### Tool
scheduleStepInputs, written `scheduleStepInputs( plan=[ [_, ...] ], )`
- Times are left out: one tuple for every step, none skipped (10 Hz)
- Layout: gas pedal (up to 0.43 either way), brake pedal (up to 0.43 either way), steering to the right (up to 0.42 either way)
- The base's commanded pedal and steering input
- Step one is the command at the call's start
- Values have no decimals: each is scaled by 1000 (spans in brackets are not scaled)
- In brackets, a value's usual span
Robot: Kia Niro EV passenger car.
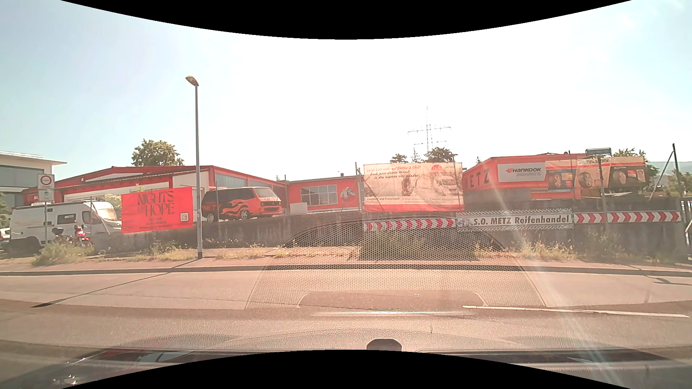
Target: Follow the waypoints while adhering to traffic rules and regulations
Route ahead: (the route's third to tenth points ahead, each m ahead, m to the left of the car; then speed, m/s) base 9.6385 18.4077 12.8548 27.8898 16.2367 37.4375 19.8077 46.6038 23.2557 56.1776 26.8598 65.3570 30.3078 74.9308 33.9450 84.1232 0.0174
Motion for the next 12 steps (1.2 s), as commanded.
scheduleStepInputs(
  plan=[
    [0, 244, -500],
    [0, 250, -500],
    [0, 250, -500],
    [0, 250, -500],
    [0, 250, -500],
    [0, 244, -500],
    [0, 250, -500],
    [0, 250, -500],
    [0, 244, -500],
    [0, 244, -500],
    [0, 250, -500],
    [0, 250, -500]
  ],
)
